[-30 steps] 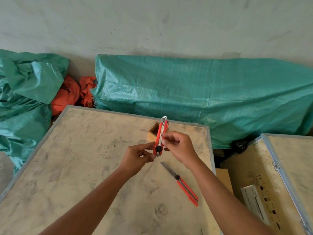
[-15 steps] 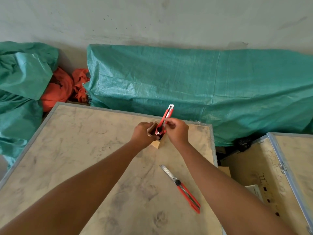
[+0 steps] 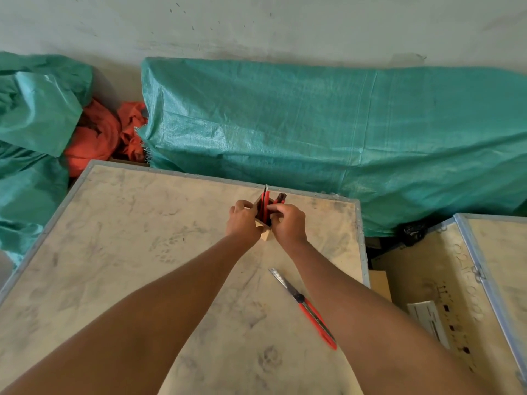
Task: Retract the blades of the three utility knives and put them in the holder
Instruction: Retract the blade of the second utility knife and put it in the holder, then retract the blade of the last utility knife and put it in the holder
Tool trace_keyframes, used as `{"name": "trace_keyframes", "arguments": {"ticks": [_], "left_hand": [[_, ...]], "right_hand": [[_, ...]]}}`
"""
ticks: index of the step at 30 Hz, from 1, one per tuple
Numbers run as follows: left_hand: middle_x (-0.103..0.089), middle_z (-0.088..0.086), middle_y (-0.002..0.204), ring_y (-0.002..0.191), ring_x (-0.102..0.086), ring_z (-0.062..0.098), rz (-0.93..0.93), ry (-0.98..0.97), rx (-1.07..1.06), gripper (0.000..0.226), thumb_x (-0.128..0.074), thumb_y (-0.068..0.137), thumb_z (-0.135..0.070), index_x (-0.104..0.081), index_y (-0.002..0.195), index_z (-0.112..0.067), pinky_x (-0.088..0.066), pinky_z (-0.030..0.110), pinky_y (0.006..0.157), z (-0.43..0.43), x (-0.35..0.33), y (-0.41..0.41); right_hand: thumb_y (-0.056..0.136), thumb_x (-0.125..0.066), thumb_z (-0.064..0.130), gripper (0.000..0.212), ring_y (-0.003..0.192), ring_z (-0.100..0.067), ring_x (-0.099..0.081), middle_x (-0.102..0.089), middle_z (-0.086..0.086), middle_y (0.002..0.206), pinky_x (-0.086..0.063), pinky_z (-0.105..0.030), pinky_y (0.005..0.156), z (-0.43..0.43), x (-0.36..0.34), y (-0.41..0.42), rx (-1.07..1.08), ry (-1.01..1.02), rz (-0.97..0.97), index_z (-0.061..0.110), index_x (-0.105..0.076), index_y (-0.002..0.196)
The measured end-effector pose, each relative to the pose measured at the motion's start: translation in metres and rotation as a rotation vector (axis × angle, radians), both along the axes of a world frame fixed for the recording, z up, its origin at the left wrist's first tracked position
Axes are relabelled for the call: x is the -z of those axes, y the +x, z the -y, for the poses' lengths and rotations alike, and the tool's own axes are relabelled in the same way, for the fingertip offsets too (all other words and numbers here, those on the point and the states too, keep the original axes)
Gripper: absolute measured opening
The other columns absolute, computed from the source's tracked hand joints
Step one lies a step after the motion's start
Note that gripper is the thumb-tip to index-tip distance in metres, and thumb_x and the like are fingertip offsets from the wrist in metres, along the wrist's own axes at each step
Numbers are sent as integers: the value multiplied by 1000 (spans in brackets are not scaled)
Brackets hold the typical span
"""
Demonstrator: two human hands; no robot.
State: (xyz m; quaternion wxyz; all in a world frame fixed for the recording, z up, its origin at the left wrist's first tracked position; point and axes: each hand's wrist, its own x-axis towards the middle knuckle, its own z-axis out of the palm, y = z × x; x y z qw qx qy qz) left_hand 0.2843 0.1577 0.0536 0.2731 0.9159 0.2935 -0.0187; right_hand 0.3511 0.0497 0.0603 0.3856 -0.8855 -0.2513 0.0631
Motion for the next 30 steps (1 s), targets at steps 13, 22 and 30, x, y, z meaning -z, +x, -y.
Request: {"name": "trace_keyframes", "arguments": {"ticks": [13, 22, 30], "left_hand": [[-47, 7, 142, 129, -45, 28, 172, -188, -179, 62, -82, 77, -28, -59, 134, -19, -42, 40, 107, 25, -6, -36], [-63, 3, 127, 96, -63, 15, 147, -462, -214, 46, -83, 76, -29, -69, 119, -21, -49, 25, 78, 129, -1, -118], [-67, 11, 127, 87, -65, 16, -25, -690, -316, 65, -80, 80, -28, -53, 139, -17, -51, 27, 76, 213, 41, -137]], "right_hand": [[90, -67, -5, 26, 97, -25, -75, -78, -11, 112, -60, -30, 93, 92, -5, -27, 24, 57, -99, 6, -79, 111], [87, -67, -6, 30, 105, -25, -72, -78, -12, 112, -57, -33, 99, 177, 30, -58, -82, -188, -294, 9, -79, 109], [93, -59, 2, 36, 110, -23, -72, -77, -7, 120, -55, -32, 94, 184, 57, -63, -338, -374, -345, 17, -75, 122]]}}
